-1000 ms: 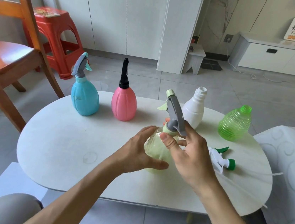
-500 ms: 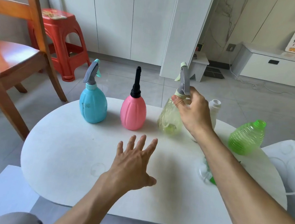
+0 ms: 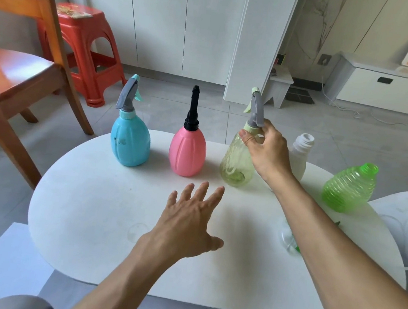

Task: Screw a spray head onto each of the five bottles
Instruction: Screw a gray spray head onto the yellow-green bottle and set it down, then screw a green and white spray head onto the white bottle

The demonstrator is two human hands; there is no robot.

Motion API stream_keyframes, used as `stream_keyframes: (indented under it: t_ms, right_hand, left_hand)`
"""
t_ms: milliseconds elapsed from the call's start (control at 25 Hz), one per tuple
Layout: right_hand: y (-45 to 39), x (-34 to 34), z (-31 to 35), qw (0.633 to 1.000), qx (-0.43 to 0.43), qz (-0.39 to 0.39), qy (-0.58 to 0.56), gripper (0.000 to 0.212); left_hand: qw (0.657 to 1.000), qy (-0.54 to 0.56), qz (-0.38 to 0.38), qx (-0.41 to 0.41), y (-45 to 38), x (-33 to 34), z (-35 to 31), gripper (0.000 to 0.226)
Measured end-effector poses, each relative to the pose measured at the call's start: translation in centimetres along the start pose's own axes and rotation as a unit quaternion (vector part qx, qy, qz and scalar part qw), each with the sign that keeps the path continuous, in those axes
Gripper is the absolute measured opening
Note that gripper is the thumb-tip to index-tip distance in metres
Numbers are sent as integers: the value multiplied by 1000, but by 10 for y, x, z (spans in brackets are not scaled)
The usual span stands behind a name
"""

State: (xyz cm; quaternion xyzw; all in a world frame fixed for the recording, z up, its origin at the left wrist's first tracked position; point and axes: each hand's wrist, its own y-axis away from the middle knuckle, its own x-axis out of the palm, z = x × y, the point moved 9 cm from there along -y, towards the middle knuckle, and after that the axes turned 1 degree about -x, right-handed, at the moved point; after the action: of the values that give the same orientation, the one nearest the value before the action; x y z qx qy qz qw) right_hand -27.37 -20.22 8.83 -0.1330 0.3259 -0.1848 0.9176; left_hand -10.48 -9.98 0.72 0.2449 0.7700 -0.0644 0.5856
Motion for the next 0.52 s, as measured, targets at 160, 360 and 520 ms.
stream_keyframes:
  t_ms: [160,360,520]
  right_hand:
    - [0,3,-9,999,32,-1,-4,36]
    - [10,-2,-6,997,62,24,-47,56]
    - [52,-67,14,985,-8,-138,-99,42]
  left_hand:
    - [1000,14,2,24,0,-1,-9,102]
    - [998,19,-5,54,0,0,-22,98]
    - [996,44,-31,69,-2,-5,-26,95]
